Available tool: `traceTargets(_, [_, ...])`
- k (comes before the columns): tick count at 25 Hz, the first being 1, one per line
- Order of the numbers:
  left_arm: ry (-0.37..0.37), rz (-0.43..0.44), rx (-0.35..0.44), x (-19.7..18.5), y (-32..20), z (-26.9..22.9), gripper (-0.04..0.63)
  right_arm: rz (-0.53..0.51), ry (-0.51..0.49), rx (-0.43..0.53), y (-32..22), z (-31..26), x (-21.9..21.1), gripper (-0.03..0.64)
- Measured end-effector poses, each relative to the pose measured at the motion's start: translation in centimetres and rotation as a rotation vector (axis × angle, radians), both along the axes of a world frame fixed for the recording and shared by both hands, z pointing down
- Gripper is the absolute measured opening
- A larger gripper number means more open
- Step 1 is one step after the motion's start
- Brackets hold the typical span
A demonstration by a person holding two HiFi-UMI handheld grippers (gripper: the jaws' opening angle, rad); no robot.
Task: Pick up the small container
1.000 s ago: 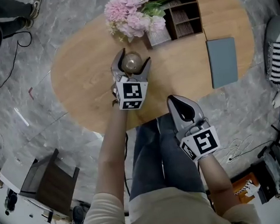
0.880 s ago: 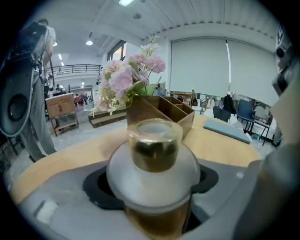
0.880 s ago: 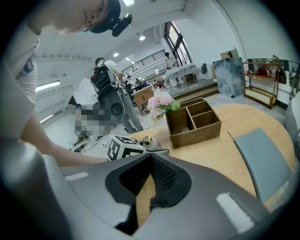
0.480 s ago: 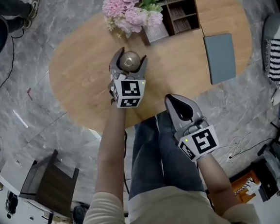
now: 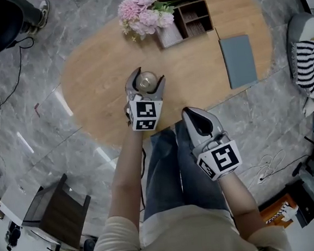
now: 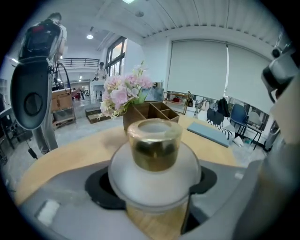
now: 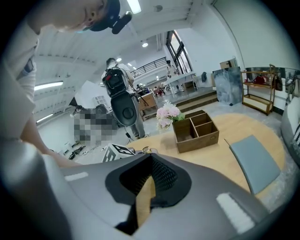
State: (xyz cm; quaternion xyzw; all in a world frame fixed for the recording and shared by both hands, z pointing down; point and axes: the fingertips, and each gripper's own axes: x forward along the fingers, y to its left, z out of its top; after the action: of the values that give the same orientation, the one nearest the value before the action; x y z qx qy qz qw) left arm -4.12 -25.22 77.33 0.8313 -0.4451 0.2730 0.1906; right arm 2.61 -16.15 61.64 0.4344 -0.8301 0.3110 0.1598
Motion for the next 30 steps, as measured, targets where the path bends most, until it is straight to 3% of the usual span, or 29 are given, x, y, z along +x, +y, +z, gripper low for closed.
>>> traceTargets(16, [0.076,-0.095,-0.008,-1.3,7.6,-11.4,0.342,0.056,0.020,0.168,4.5,-11.7,1.3,-0.002])
traceTargets(30, [0.129,-0.105,0.031,-1.0,12.1,-23.9,0.342,0.076,0.053,0.282,8.0,-21.0,2.2,-0.002])
